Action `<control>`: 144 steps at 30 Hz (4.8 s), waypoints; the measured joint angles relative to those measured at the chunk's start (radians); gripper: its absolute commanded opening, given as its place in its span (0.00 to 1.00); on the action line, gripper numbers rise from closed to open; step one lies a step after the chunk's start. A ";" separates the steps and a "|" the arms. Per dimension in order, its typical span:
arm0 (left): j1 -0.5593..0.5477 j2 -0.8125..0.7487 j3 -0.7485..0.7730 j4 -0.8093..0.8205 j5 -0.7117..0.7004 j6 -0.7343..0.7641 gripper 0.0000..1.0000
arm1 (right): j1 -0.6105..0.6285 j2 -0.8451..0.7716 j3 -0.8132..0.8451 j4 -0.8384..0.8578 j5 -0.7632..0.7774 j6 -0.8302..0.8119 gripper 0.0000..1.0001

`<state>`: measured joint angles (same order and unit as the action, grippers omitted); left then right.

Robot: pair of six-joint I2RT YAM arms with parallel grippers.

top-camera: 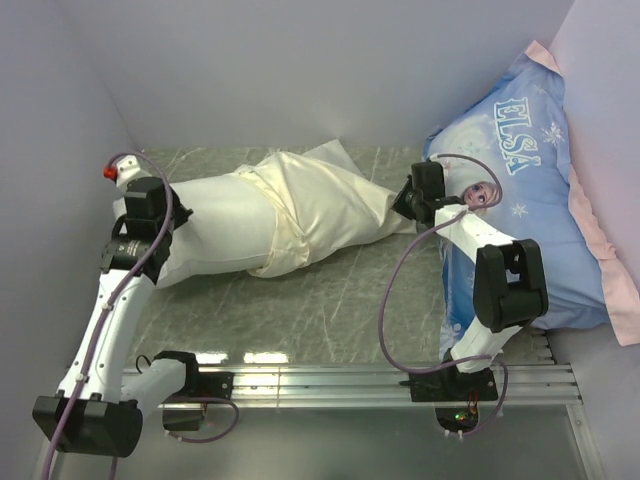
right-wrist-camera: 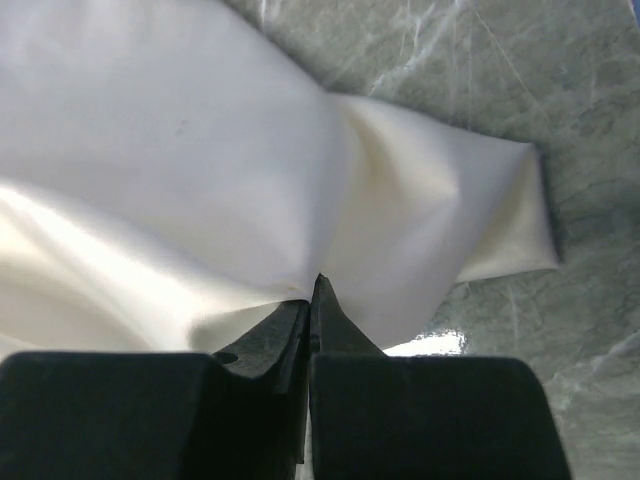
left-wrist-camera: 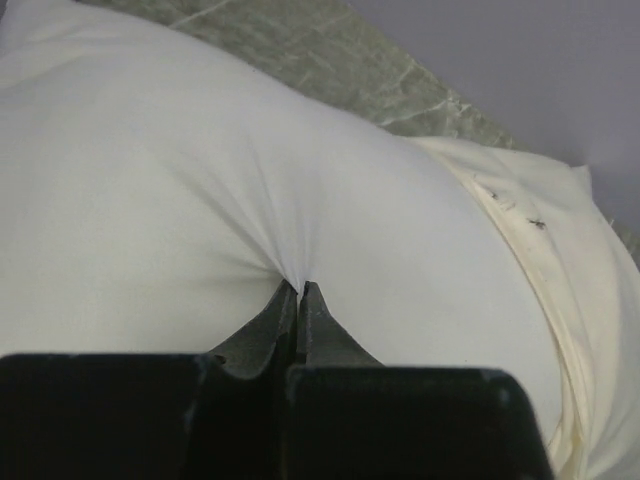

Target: Remove the pillowcase from the pillow

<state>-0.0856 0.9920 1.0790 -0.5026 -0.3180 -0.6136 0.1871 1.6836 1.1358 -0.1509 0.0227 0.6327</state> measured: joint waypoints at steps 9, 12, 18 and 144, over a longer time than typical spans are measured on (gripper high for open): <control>-0.003 -0.053 -0.091 0.074 0.085 -0.060 0.90 | 0.051 -0.009 0.048 -0.022 -0.009 -0.037 0.00; -0.015 -0.073 -0.092 0.072 0.117 -0.054 0.99 | 0.072 -0.025 0.048 -0.024 -0.017 -0.048 0.00; -0.194 -0.027 -0.123 0.087 0.104 -0.040 0.99 | 0.079 -0.032 0.053 -0.032 -0.021 -0.058 0.00; 0.051 -0.205 -0.069 0.113 0.335 0.011 0.99 | 0.111 -0.702 -0.285 -0.066 -0.060 -0.118 1.00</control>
<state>-0.0341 0.7868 1.0103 -0.3897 0.0170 -0.6029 0.2985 0.9821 0.8509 -0.2173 -0.0368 0.5144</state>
